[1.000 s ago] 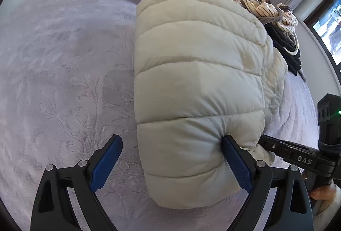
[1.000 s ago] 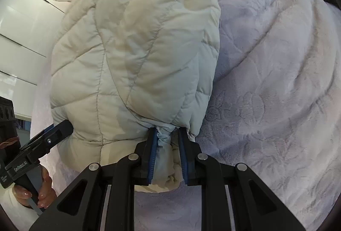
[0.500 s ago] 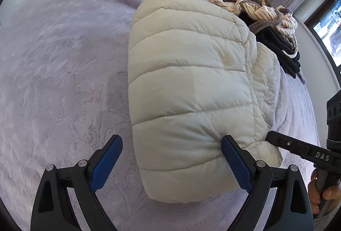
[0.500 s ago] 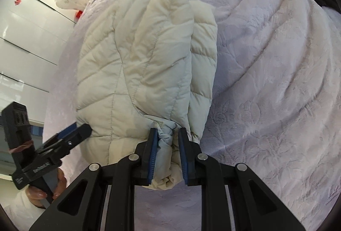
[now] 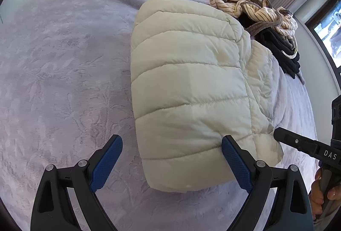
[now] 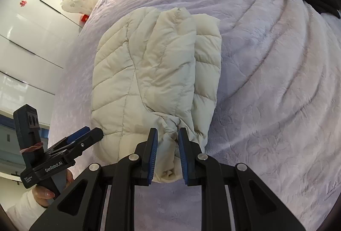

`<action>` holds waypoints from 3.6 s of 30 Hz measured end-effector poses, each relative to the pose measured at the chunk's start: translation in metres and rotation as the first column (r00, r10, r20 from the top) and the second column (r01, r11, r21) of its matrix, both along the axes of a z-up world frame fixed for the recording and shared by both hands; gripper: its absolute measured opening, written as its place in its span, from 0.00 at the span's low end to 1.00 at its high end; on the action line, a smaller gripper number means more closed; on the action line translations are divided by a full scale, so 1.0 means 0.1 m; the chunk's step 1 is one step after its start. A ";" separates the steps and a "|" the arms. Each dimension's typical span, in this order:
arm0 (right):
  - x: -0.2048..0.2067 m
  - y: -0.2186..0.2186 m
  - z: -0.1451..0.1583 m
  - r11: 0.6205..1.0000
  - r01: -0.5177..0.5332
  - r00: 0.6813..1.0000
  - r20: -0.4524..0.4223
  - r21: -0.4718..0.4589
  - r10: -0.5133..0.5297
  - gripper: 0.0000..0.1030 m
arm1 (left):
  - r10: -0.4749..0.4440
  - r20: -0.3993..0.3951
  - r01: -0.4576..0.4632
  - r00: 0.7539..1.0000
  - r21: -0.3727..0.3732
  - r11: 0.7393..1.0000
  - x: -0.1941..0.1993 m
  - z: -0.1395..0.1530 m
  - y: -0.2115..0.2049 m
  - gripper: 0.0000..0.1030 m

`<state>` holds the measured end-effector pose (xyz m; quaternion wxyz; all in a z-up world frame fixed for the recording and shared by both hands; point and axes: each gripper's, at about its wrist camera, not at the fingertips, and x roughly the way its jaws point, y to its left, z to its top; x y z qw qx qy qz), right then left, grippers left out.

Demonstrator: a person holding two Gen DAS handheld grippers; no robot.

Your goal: Fold large clothes

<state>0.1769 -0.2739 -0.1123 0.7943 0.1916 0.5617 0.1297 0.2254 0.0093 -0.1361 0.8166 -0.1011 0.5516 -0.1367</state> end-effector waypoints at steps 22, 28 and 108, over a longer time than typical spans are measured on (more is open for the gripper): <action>-0.47 0.19 0.60 0.996 0.022 0.999 -0.037 -0.087 -0.025 0.47 | 0.036 -0.013 -0.035 0.999 0.094 0.995 -0.51 0.80 0.13 1.00; -0.65 0.27 0.86 0.992 0.037 0.999 -0.024 -0.122 -0.040 0.73 | 0.040 0.010 -0.041 0.999 0.130 0.991 -0.69 1.14 0.15 1.00; -1.02 0.74 1.85 0.898 0.112 0.991 0.114 -0.426 -0.070 0.86 | 0.086 0.087 -0.105 0.992 0.252 0.962 -1.03 1.98 0.34 1.00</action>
